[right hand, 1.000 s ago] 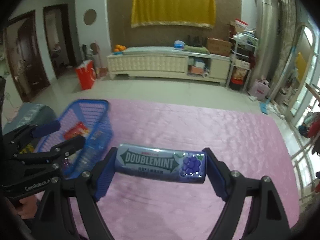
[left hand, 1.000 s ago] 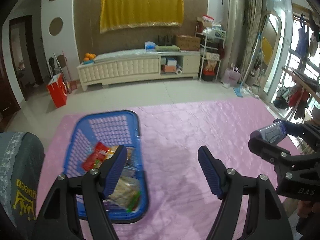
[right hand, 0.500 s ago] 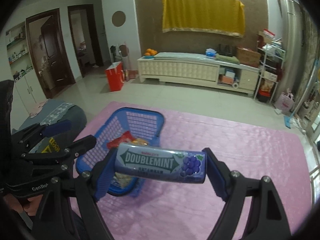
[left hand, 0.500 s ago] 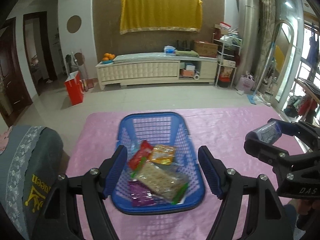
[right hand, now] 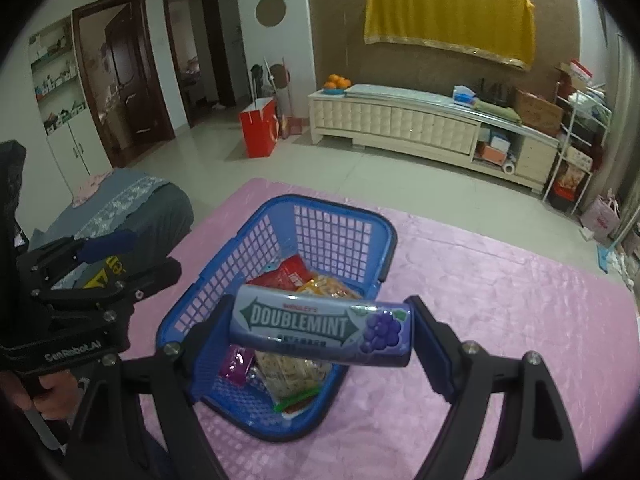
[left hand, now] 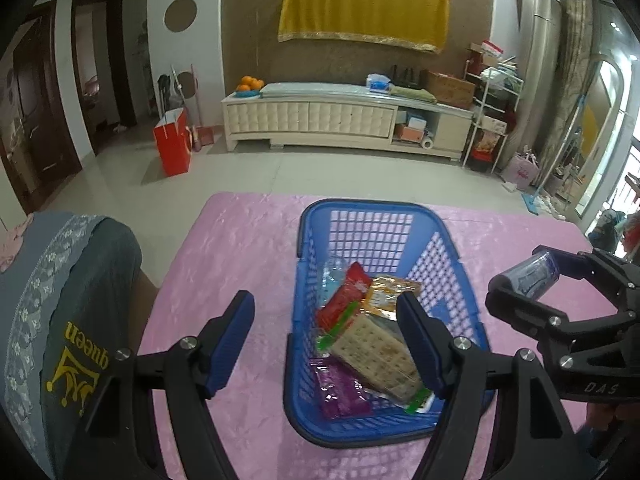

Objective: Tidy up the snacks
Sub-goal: 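Carry the gum tube over the blue basket and open the right gripper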

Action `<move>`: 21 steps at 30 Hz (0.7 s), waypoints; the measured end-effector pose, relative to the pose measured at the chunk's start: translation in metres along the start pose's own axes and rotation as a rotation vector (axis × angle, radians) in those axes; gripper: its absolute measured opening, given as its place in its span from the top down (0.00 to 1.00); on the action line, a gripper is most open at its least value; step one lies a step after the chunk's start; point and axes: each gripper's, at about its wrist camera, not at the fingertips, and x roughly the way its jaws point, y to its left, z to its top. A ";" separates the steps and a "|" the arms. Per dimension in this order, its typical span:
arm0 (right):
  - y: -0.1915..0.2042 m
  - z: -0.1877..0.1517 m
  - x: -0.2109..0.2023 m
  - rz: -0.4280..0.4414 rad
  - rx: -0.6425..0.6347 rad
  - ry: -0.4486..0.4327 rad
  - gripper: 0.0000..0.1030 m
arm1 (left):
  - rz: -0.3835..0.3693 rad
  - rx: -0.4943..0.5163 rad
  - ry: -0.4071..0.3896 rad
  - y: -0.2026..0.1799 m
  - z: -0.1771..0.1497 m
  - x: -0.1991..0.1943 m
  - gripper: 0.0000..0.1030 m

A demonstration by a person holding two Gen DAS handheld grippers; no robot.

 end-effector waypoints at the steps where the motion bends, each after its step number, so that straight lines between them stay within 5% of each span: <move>1: 0.000 0.001 0.005 0.007 -0.004 0.010 0.17 | 0.003 -0.007 0.004 0.003 0.000 0.004 0.31; 21: 0.011 0.003 0.073 -0.050 -0.083 0.068 0.17 | 0.007 -0.045 0.076 0.023 -0.001 0.051 0.31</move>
